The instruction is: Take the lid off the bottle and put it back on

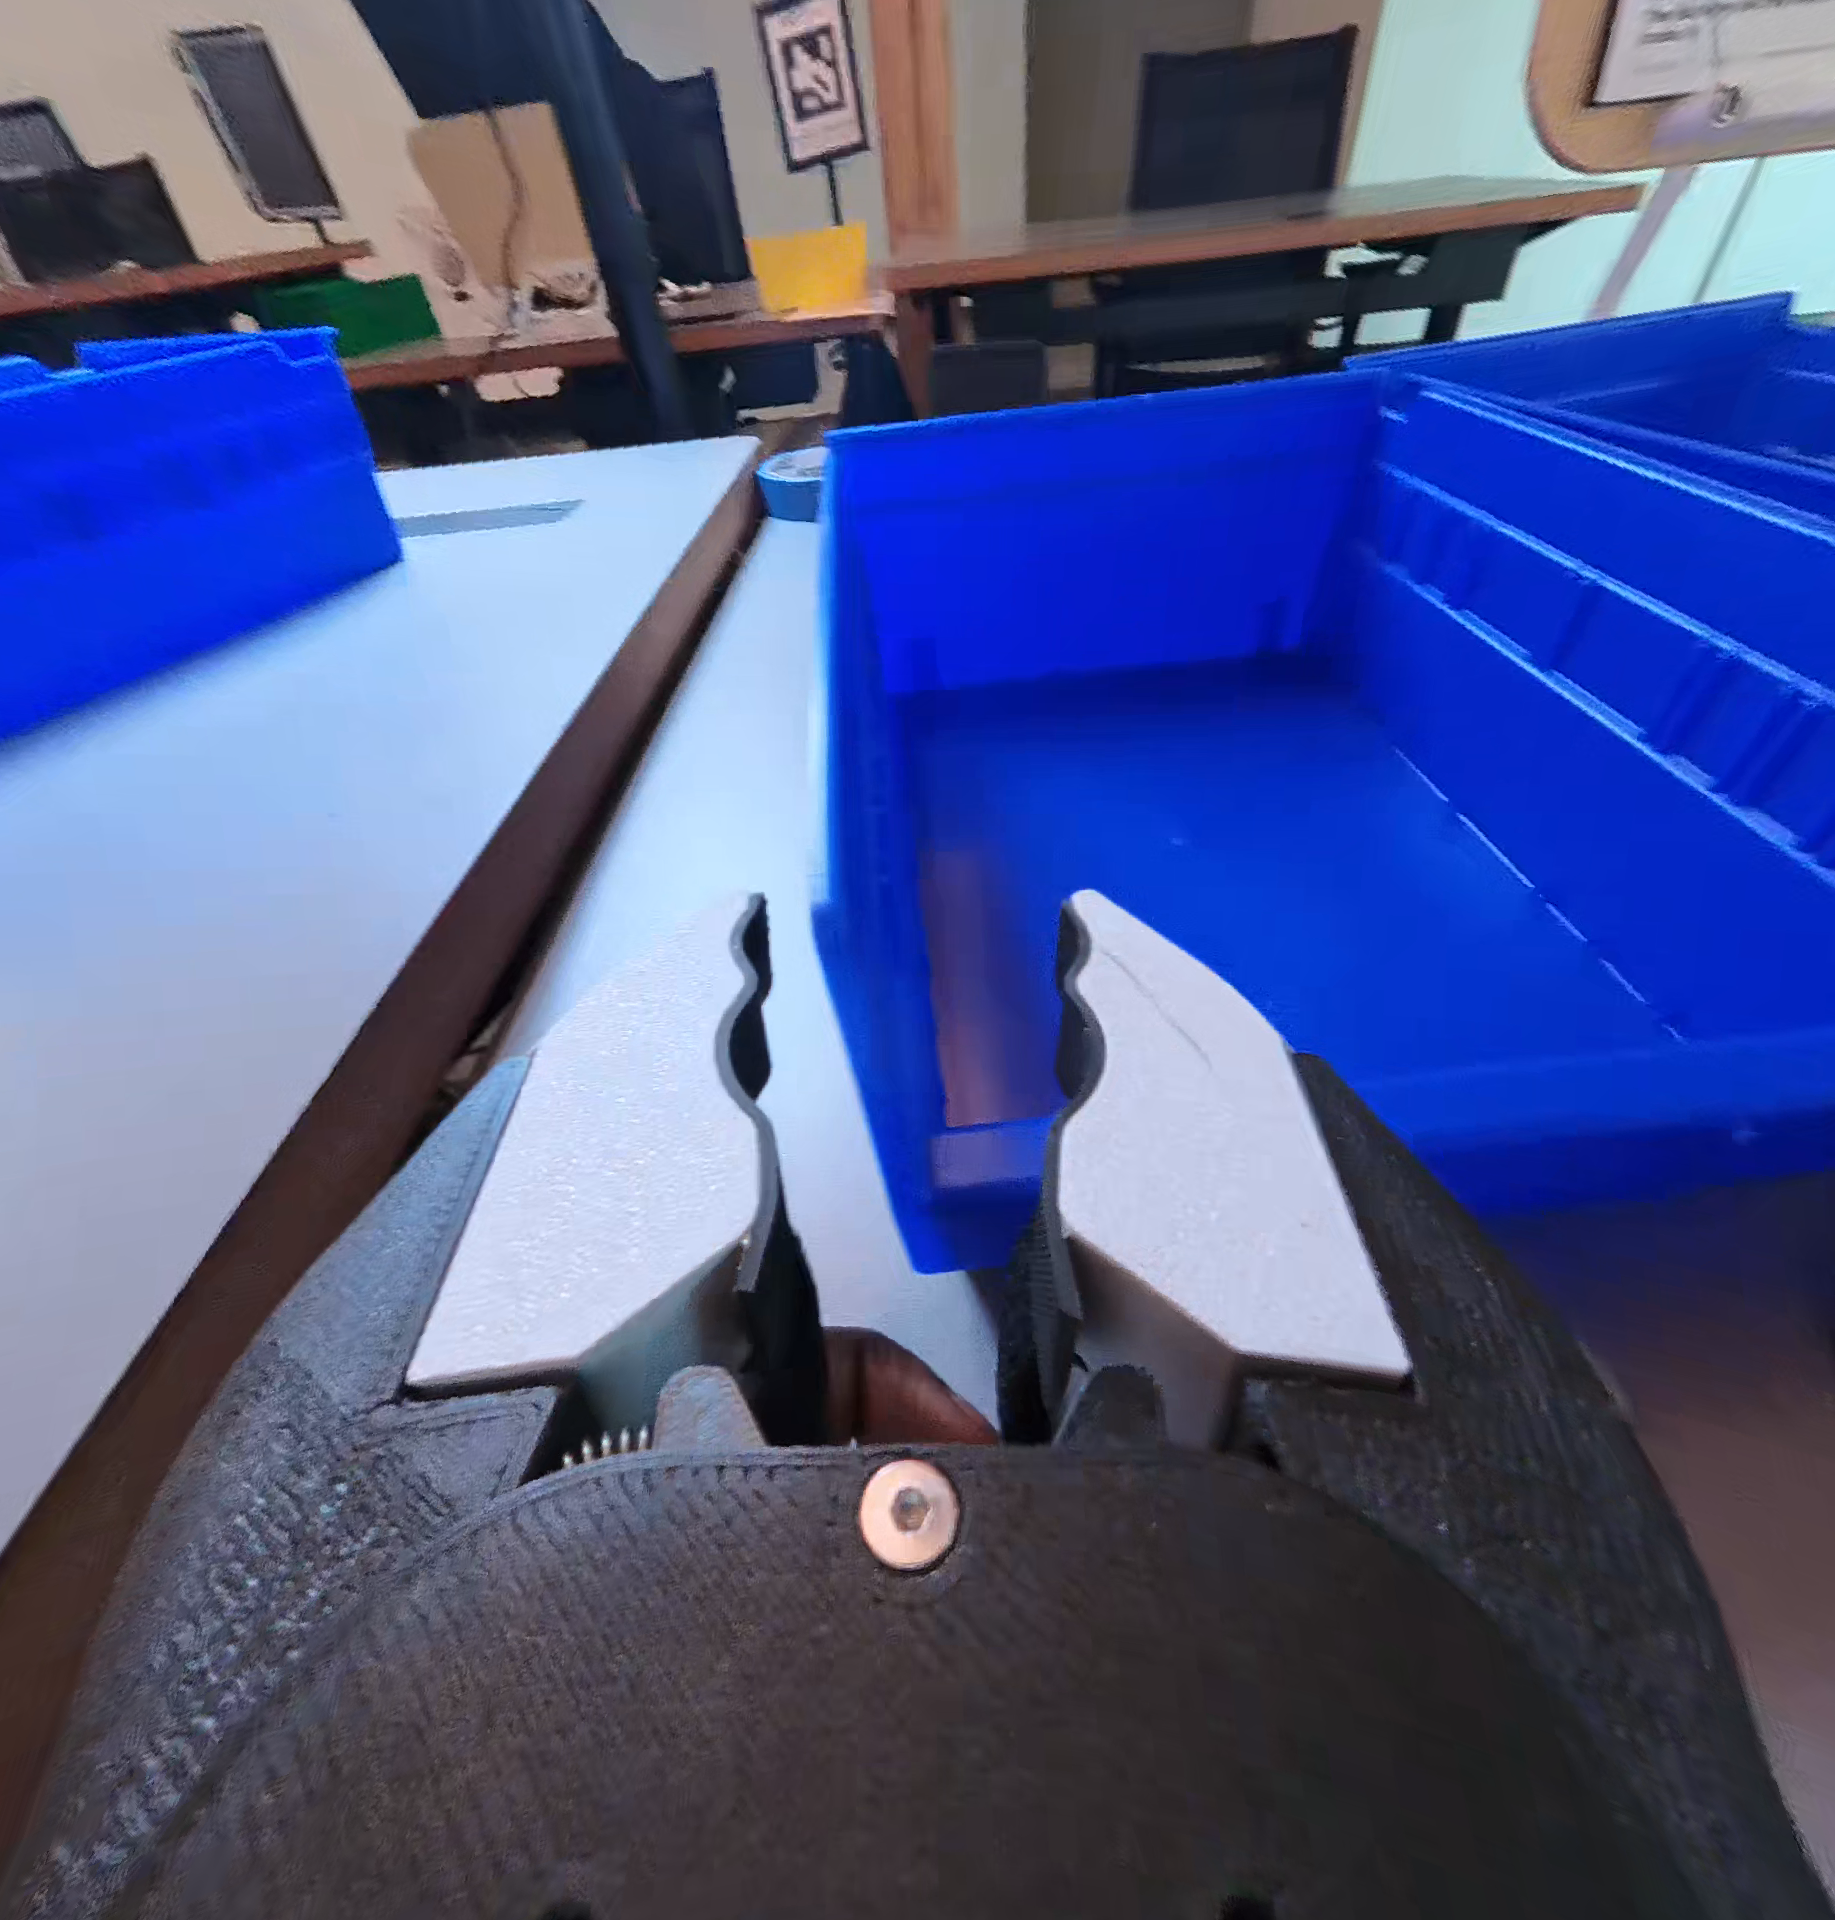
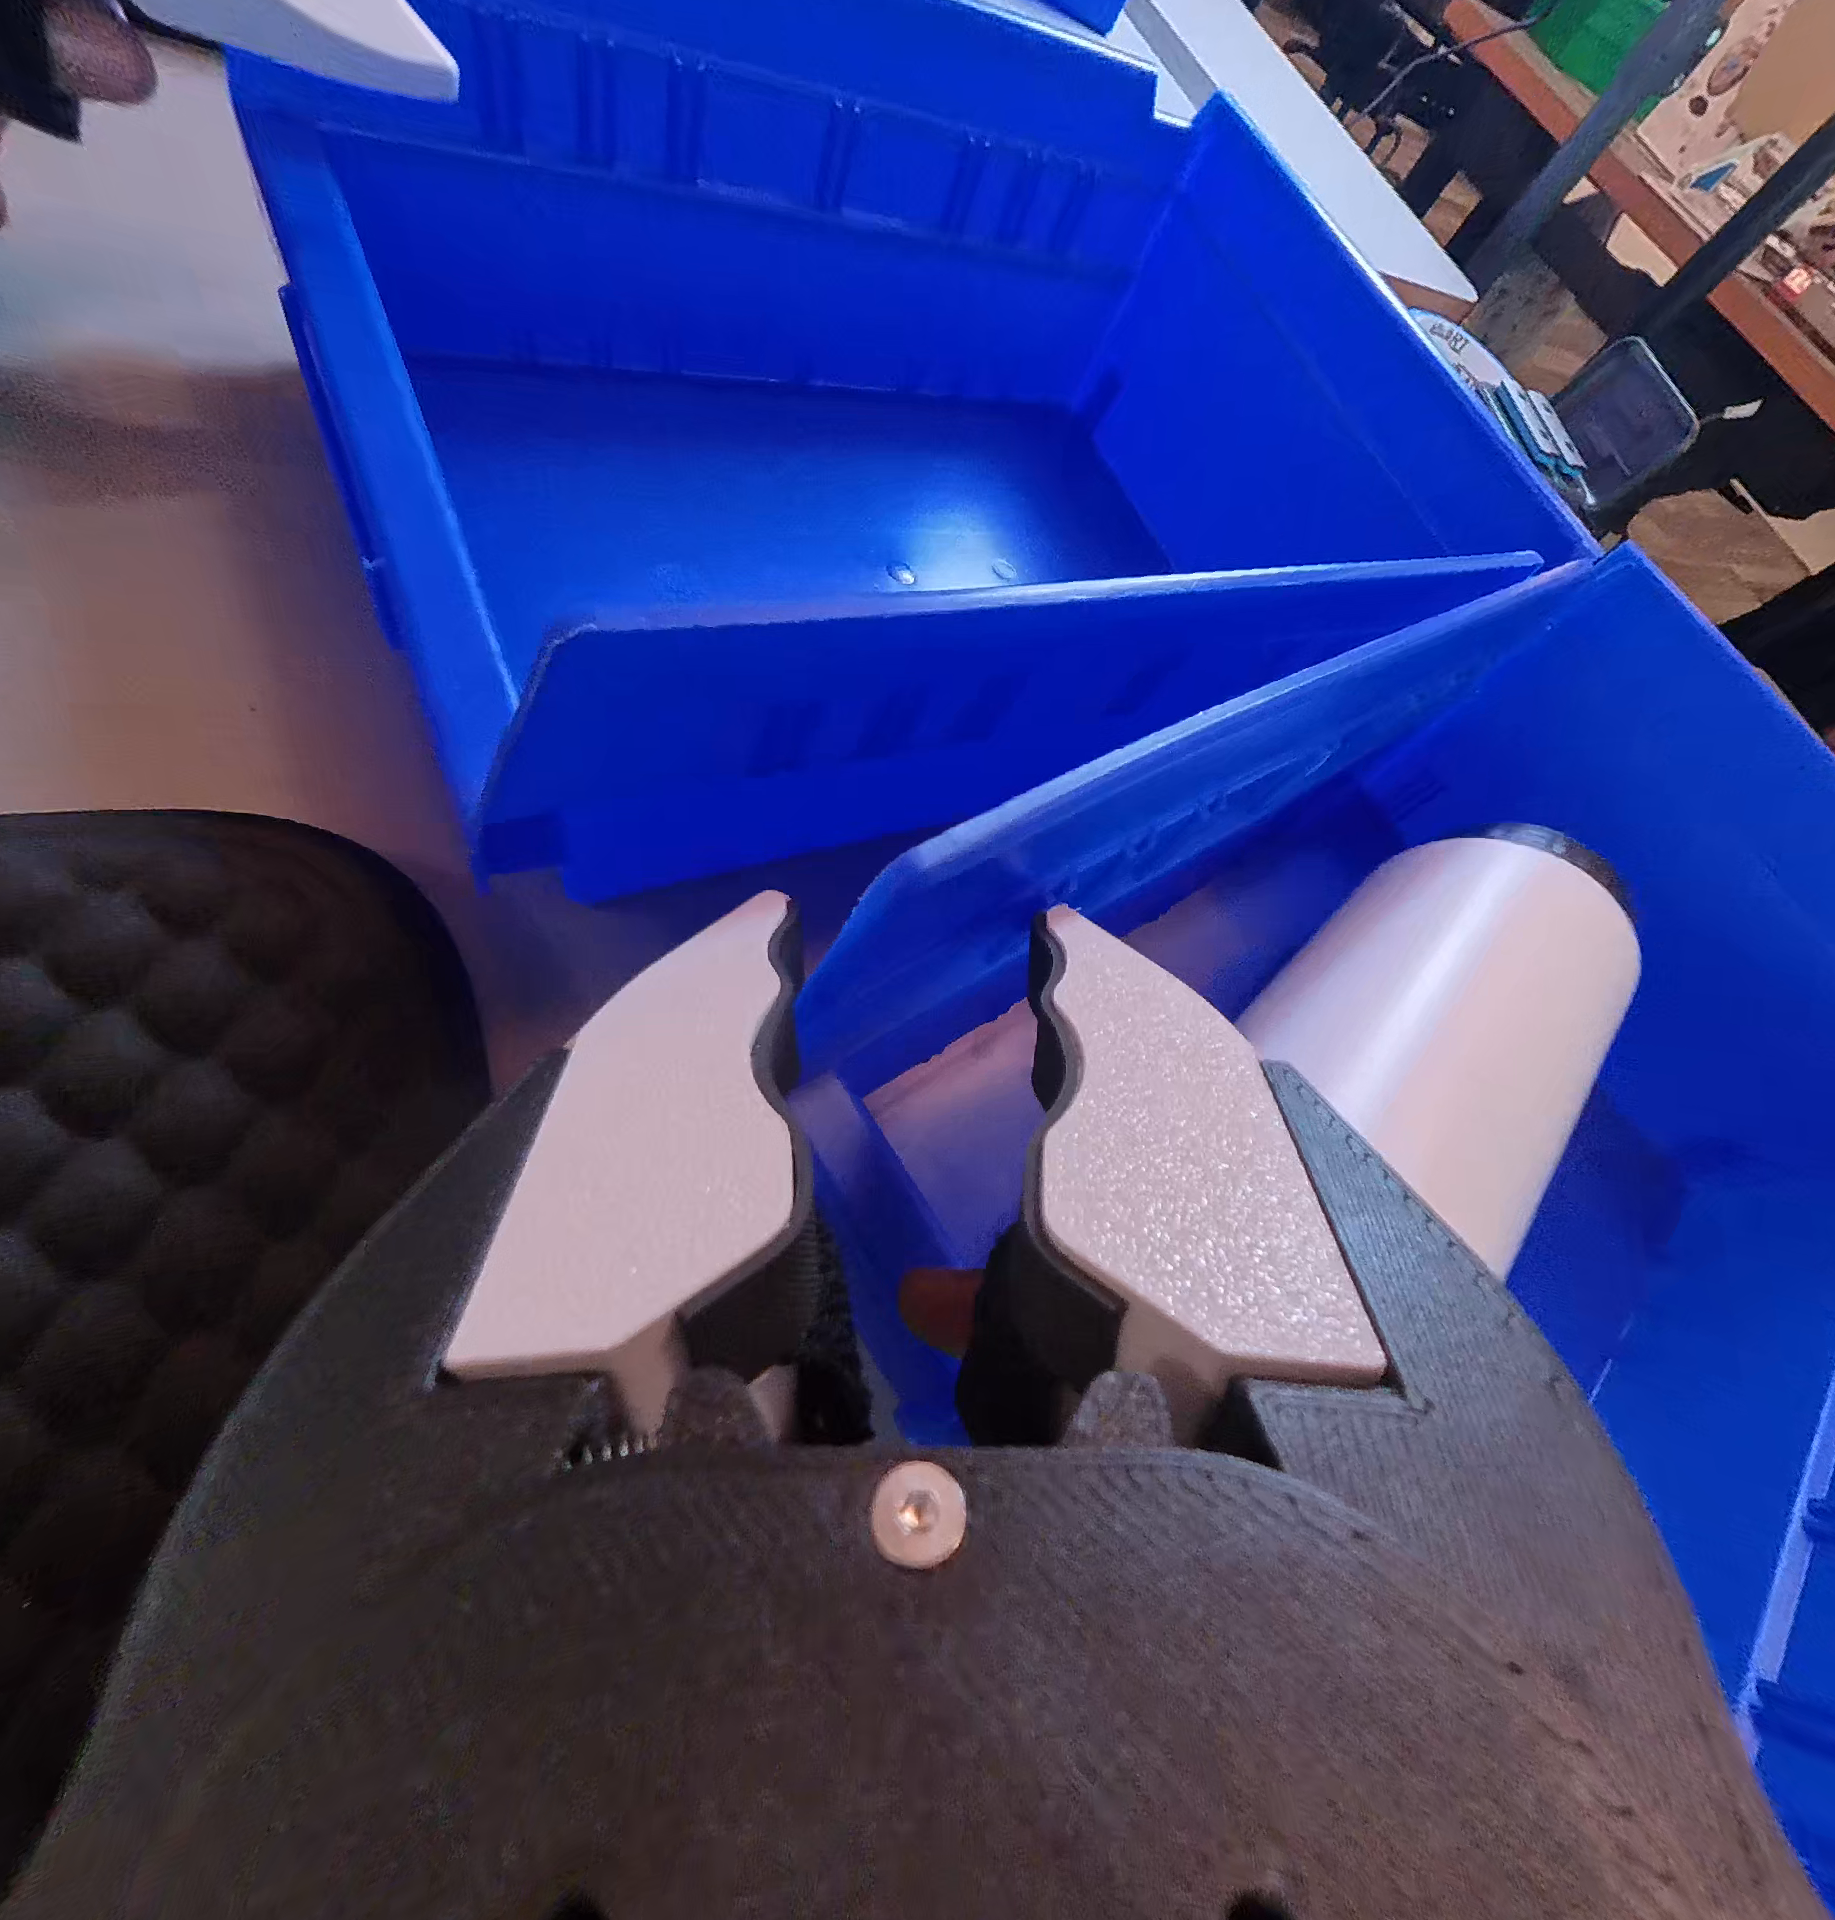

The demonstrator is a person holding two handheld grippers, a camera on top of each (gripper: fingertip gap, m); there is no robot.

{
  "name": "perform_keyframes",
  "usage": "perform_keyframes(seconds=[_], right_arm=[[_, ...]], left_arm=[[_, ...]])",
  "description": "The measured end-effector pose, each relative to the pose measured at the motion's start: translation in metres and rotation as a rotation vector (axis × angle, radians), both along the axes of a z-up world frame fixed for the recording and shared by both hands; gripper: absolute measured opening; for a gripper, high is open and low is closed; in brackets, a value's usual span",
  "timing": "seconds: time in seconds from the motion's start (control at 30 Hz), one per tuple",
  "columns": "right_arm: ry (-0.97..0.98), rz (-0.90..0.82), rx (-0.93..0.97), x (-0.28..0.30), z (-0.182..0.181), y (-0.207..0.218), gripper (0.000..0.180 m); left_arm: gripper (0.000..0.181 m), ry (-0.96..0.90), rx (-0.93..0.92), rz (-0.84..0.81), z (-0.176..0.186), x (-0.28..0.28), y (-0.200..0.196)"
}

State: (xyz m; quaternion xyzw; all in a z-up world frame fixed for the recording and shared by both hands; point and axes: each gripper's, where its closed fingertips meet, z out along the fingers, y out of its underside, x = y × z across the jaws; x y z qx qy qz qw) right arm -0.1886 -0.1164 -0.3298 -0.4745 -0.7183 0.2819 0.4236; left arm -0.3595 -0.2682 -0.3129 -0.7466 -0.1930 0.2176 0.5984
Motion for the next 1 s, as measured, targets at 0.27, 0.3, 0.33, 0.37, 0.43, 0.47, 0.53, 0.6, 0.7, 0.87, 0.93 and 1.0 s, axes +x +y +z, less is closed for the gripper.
perform_keyframes(seconds=[0.27,0.3,0.33,0.37,0.43,0.47,0.53,0.6,0.7,0.87,0.93,1.0], right_arm=[[0.011,0.111,0.002,-0.004,0.000,-0.008,0.042],[0.012,0.135,-0.008,-0.003,0.000,-0.009,0.042],[0.015,0.159,-0.026,0.000,0.000,-0.010,0.042],[0.016,0.173,-0.047,0.002,0.001,-0.011,0.043],[0.040,0.157,-0.077,0.008,0.005,-0.011,0.046],[0.077,0.138,-0.084,0.010,0.012,-0.012,0.050],[0.159,0.110,-0.084,0.015,0.028,-0.016,0.047],[0.238,0.086,-0.071,0.020,0.044,-0.024,0.038],[0.309,0.059,-0.061,0.028,0.055,-0.039,0.025],[0.191,0.010,-0.158,0.026,0.030,-0.048,0.028],[0.160,0.005,-0.179,0.023,0.025,-0.051,0.027],[0.155,0.011,-0.168,0.022,0.026,-0.052,0.029]], left_arm=[[0.027,-0.031,-0.037,-0.050,0.001,0.042,-0.010],[0.026,-0.032,-0.038,-0.054,0.002,0.045,-0.014],[0.029,-0.028,-0.022,-0.054,0.006,0.046,-0.018],[0.034,-0.016,0.004,-0.045,0.011,0.046,-0.020],[0.047,0.011,0.030,-0.009,0.017,0.040,-0.025],[0.052,0.025,0.029,0.013,0.017,0.035,-0.026],[0.054,0.032,0.019,0.023,0.011,0.029,-0.021],[0.045,0.018,-0.038,-0.022,-0.005,0.031,-0.009],[0.018,0.064,-0.144,0.021,-0.013,0.028,-0.013],[0.014,0.070,-0.198,0.068,-0.014,0.037,-0.042],[0.017,0.027,-0.181,0.064,-0.014,0.047,-0.051],[0.021,0.011,-0.170,0.060,-0.014,0.053,-0.059]])
